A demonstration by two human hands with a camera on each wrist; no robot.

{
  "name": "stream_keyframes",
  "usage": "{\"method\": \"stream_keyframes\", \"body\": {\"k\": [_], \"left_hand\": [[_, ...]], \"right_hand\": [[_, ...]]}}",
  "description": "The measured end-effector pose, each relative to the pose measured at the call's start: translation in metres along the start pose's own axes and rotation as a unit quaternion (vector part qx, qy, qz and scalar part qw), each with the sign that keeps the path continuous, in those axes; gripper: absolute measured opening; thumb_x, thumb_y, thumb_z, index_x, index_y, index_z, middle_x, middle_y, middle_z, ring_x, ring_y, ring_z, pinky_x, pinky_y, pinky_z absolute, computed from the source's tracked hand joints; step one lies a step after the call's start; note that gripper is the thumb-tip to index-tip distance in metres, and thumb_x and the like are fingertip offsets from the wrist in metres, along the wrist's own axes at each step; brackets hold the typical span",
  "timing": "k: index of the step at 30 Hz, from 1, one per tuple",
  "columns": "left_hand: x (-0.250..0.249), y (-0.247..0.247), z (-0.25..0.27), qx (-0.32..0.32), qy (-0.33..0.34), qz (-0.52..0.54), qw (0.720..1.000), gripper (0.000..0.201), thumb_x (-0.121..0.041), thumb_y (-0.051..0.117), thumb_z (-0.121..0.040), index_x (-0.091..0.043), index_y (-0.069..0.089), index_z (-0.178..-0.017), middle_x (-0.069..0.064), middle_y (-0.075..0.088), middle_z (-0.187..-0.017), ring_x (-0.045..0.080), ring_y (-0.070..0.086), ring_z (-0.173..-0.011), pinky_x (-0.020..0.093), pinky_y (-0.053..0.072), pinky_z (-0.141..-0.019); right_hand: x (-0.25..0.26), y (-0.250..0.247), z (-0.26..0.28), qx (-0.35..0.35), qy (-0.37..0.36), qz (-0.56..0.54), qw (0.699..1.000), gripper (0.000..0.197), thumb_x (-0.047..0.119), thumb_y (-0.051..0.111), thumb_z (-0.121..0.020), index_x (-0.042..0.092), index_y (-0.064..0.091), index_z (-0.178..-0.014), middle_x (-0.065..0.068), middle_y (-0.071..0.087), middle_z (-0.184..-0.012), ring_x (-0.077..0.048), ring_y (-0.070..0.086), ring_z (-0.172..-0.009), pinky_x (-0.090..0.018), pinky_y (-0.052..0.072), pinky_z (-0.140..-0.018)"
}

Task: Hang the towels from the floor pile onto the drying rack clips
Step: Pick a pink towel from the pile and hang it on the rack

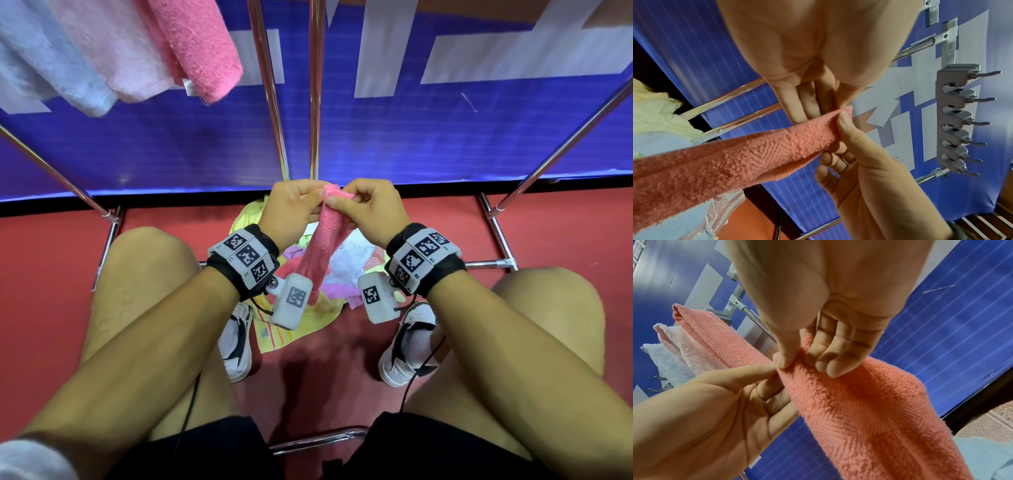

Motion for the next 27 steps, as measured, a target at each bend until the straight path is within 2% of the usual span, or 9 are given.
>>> {"method": "stream_keyframes", "body": {"k": [2, 6, 9, 15, 17, 20, 22, 25, 27], "left_hand": [[0.001, 0.000, 0.000, 0.006, -0.002, -0.013, 1.000, 0.019, -0.006, 0.053, -0.100, 0.001, 0.070, -0.107, 0.020, 0.073, -0.098, 0.024, 0.074, -0.086, 0.028, 0.059, -0.076], [0.001, 0.000, 0.001, 0.005, -0.006, -0.032, 0.999, 0.024, -0.003, 0.050, -0.100, 0.006, 0.069, -0.112, 0.022, 0.073, -0.099, 0.021, 0.074, -0.083, 0.025, 0.059, -0.074], [-0.001, 0.002, 0.004, 0.014, 0.013, -0.027, 0.999, 0.019, -0.002, 0.061, -0.094, 0.007, 0.070, -0.108, 0.021, 0.074, -0.096, 0.021, 0.075, -0.082, 0.025, 0.058, -0.073], [-0.002, -0.005, 0.003, 0.002, 0.038, -0.070, 0.997, 0.016, -0.006, 0.069, -0.090, 0.004, 0.074, -0.101, 0.024, 0.073, -0.094, 0.031, 0.074, -0.086, 0.035, 0.061, -0.076], [-0.007, -0.006, 0.002, 0.005, 0.050, -0.074, 0.996, 0.016, -0.004, 0.067, -0.091, 0.006, 0.073, -0.101, 0.027, 0.072, -0.094, 0.029, 0.072, -0.083, 0.035, 0.061, -0.076], [-0.015, -0.010, 0.001, 0.006, 0.066, -0.067, 0.996, 0.013, 0.000, 0.063, -0.092, 0.006, 0.072, -0.100, 0.024, 0.072, -0.090, 0.023, 0.070, -0.078, 0.032, 0.061, -0.075], [-0.018, -0.016, -0.001, -0.009, 0.076, -0.065, 0.995, 0.012, 0.000, 0.063, -0.093, 0.003, 0.072, -0.099, 0.017, 0.070, -0.085, 0.018, 0.068, -0.076, 0.029, 0.059, -0.072], [-0.021, -0.037, -0.007, -0.061, 0.093, -0.053, 0.992, 0.010, -0.010, 0.064, -0.093, -0.009, 0.074, -0.091, 0.012, 0.067, -0.083, 0.018, 0.061, -0.075, 0.031, 0.054, -0.069], [-0.021, -0.052, -0.011, -0.094, 0.092, -0.038, 0.991, 0.011, -0.012, 0.064, -0.093, -0.015, 0.074, -0.089, 0.008, 0.067, -0.082, 0.016, 0.060, -0.074, 0.031, 0.054, -0.069]], "right_hand": [[-0.002, -0.001, -0.001, -0.002, 0.005, -0.004, 1.000, 0.039, 0.054, 0.075, -0.066, 0.016, 0.070, -0.072, -0.028, 0.059, -0.068, -0.023, 0.052, -0.056, -0.054, 0.054, -0.058], [-0.006, -0.001, -0.002, 0.003, 0.011, 0.002, 1.000, 0.046, 0.059, 0.074, -0.064, 0.013, 0.070, -0.072, -0.028, 0.060, -0.067, -0.023, 0.052, -0.055, -0.052, 0.053, -0.059], [-0.006, -0.003, -0.001, 0.003, 0.009, 0.007, 1.000, 0.049, 0.060, 0.074, -0.065, 0.012, 0.069, -0.071, -0.028, 0.060, -0.065, -0.022, 0.050, -0.054, -0.049, 0.052, -0.058], [-0.005, -0.003, 0.000, 0.018, -0.004, 0.058, 0.998, 0.037, 0.043, 0.078, -0.076, 0.007, 0.067, -0.073, -0.016, 0.055, -0.060, -0.016, 0.048, -0.056, -0.039, 0.048, -0.055], [-0.004, -0.003, 0.000, 0.028, -0.008, 0.068, 0.997, 0.040, 0.041, 0.078, -0.078, 0.003, 0.066, -0.076, -0.008, 0.049, -0.060, -0.012, 0.043, -0.056, -0.032, 0.040, -0.054], [0.000, -0.005, 0.001, 0.050, -0.025, 0.140, 0.989, 0.033, 0.038, 0.076, -0.081, 0.007, 0.067, -0.076, -0.003, 0.047, -0.063, -0.009, 0.040, -0.057, -0.015, 0.032, -0.052], [-0.004, -0.006, -0.001, 0.067, -0.039, 0.188, 0.979, 0.033, 0.039, 0.076, -0.081, 0.009, 0.066, -0.071, -0.004, 0.050, -0.075, -0.012, 0.045, -0.070, -0.020, 0.034, -0.062], [-0.019, -0.010, -0.005, 0.104, -0.027, 0.255, 0.961, 0.027, 0.037, 0.076, -0.081, 0.013, 0.069, -0.071, -0.009, 0.050, -0.105, -0.019, 0.047, -0.101, -0.026, 0.035, -0.088], [-0.025, -0.014, -0.005, 0.112, -0.020, 0.285, 0.952, 0.029, 0.036, 0.074, -0.084, 0.008, 0.073, -0.078, -0.011, 0.052, -0.114, -0.023, 0.048, -0.111, -0.024, 0.033, -0.092]]}}
Point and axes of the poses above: each hand's wrist, its own z-axis away from the middle knuckle, its own y-axis out of the palm, x = y × z, the point moved 4 cm from there along -z, towards the middle knuckle
